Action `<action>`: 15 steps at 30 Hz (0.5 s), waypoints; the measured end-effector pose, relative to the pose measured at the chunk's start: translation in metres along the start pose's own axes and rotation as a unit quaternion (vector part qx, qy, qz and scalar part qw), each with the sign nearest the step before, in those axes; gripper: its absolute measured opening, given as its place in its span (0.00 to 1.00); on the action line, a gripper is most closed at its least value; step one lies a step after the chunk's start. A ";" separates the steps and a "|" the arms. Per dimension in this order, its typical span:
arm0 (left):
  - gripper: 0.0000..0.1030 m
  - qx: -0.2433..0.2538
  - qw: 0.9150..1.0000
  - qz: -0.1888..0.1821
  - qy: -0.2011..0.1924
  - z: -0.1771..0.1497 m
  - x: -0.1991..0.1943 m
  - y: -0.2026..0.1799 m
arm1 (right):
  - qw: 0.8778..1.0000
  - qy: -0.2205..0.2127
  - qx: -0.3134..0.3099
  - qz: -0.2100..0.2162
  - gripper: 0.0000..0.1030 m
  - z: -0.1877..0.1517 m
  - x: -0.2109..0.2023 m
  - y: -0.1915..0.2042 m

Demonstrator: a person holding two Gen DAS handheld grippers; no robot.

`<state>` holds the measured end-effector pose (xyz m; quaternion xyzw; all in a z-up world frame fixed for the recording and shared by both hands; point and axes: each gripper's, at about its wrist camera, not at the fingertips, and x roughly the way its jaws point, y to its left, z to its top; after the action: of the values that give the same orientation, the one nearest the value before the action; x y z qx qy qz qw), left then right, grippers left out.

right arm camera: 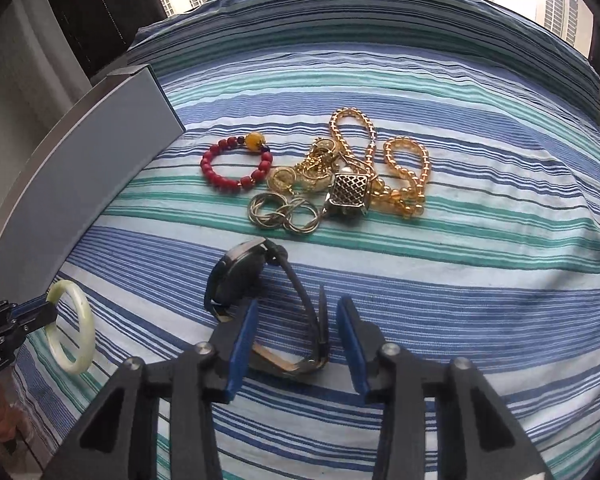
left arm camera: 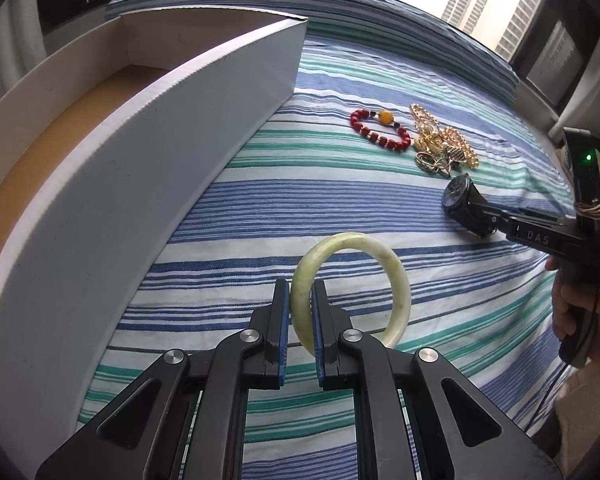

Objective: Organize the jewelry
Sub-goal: 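Grasp the black watch by its strap with the right tool while the left tool holds the bangle, then carry the jade bangle and black watch into the white box and open both tools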

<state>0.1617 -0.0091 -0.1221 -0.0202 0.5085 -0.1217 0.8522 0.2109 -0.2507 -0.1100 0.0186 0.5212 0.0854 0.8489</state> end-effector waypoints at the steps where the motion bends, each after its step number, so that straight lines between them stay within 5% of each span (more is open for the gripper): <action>1: 0.08 0.001 1.000 -0.001 0.001 -0.001 0.000 -0.001 | 1.000 0.003 -0.005 -0.007 0.21 -0.002 0.002 0.002; 2: 0.08 0.003 1.000 -0.002 0.002 -0.002 0.000 -0.002 | 1.000 -0.004 -0.012 -0.020 0.11 -0.003 0.001 0.003; 8: 0.08 0.003 1.000 -0.020 -0.003 -0.012 -0.018 -0.004 | 1.000 -0.021 0.019 0.013 0.09 -0.013 -0.033 0.002; 15: 0.08 -0.040 0.996 -0.062 -0.048 0.002 -0.087 0.023 | 0.994 -0.065 0.005 0.087 0.09 0.007 -0.095 0.043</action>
<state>0.1285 0.0330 -0.0495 -0.0918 0.4690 -0.1530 0.8650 0.1694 -0.2232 -0.0180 0.0738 0.4622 0.1548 0.8700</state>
